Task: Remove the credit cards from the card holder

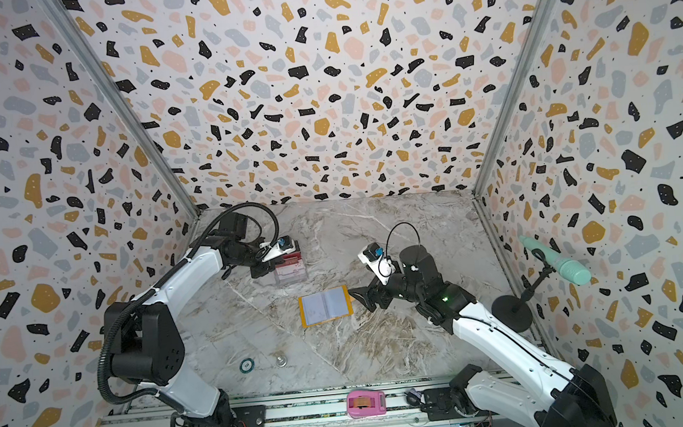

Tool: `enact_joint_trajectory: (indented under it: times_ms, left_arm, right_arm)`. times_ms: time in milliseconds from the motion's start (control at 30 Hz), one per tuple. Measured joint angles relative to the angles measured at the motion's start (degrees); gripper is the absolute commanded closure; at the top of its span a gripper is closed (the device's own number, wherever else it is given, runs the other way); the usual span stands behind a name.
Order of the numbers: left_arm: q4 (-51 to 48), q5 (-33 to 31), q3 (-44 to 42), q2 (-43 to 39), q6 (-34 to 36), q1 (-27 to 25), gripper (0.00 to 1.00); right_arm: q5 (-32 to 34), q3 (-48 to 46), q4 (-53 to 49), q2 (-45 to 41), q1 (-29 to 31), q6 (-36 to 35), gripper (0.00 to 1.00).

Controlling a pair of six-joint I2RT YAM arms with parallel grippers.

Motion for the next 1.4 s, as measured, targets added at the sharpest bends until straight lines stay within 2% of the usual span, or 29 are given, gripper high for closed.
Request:
enact_joint_trajectory:
  times_ms: [267, 633, 1400]
  left_arm:
    - [4.90, -0.15, 0.57, 4.17, -0.09, 0.24, 1.00]
    - [5.55, 1.22, 1.42, 8.68, -0.26, 1.66, 1.00]
    - [4.24, 1.36, 4.50, 12.04, -0.28, 1.84, 0.98]
  right_arm:
    - [0.46, -1.14, 0.98, -0.02, -0.04, 0.55, 0.09]
    - [0.59, -1.27, 1.31, -0.74, -0.04, 0.55, 0.09]
    - [0.59, -1.49, 1.84, -0.83, -0.09, 0.55, 0.09]
